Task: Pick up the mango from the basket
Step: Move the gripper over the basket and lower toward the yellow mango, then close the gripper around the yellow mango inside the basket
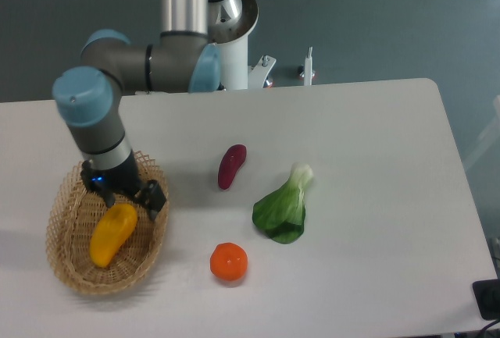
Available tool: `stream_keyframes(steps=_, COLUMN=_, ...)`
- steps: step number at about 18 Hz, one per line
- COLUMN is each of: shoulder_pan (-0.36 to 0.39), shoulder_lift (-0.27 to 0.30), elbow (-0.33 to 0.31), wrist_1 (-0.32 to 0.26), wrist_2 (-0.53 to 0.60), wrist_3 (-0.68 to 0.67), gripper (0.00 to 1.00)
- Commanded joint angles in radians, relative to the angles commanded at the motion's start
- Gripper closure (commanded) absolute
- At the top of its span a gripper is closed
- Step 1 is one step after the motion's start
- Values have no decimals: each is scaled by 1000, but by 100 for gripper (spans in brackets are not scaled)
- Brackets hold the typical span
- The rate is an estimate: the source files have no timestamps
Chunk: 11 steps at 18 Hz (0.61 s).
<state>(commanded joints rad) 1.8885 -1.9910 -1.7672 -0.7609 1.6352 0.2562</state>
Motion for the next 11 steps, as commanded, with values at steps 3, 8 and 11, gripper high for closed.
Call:
stream_keyframes(steps=3, shoulder_pan=-17, shoulder_lift=-6, elbow=0, wrist_1=0, wrist_2=0, wrist_3=1, gripper=0)
stream_keyframes(steps=8, shoulder_pan=-22, shoulder_lift=-40, elbow=15, wrist_1=2, wrist_2=5, wrist_3=14, gripper=0)
stream_keyframes(steps=11, shoulder_pan=-22, shoulder_lift=-55, elbow=25, wrist_1=2, wrist_2=5, wrist_3=14, gripper=0)
